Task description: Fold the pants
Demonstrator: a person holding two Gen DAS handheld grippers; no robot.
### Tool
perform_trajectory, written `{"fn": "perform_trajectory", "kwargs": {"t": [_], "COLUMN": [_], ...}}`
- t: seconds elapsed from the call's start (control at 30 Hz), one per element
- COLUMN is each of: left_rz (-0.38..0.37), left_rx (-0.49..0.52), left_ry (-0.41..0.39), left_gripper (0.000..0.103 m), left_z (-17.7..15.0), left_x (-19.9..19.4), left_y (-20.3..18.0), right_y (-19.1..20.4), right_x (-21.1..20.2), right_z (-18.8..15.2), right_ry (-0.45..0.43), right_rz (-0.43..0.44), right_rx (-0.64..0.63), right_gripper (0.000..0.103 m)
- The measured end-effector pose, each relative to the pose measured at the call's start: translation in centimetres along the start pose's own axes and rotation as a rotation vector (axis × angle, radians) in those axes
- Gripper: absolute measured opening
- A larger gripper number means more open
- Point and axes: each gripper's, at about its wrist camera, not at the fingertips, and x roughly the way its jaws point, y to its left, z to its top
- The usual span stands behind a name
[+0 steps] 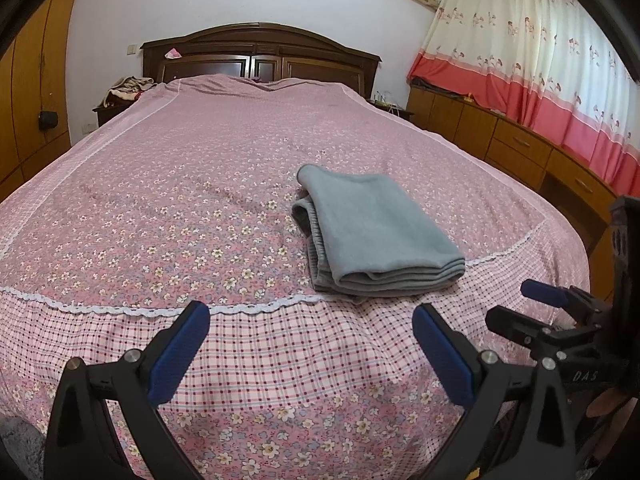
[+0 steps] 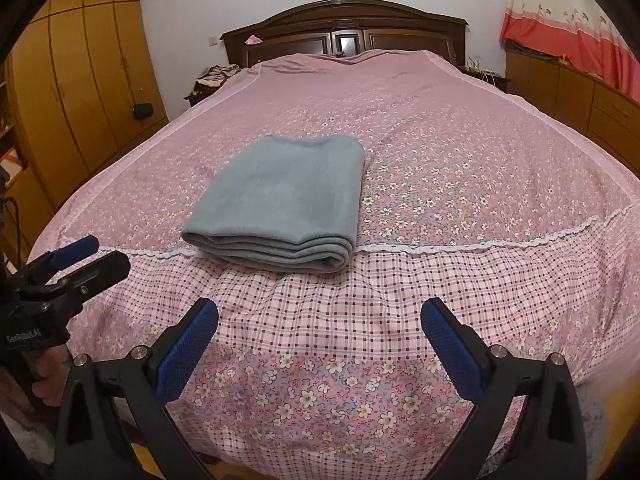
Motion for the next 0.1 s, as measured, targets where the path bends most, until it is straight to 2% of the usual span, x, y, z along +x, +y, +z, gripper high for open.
{"fn": "perform_trajectory", "kwargs": {"t": [0.1], "left_rz": [0.001], "left_rx": [0.003], "left_ry": [0.002], "left_gripper": [0.103], "left_z": [0.01], "left_x": [0.12], "left_y": [-0.13], "right_y": [-0.21], "right_x": [0.08], "right_z": [-0.04], "right_ry": [0.002], "right_rz": [0.006], "right_rx": [0.008], "right_gripper": [0.103]}}
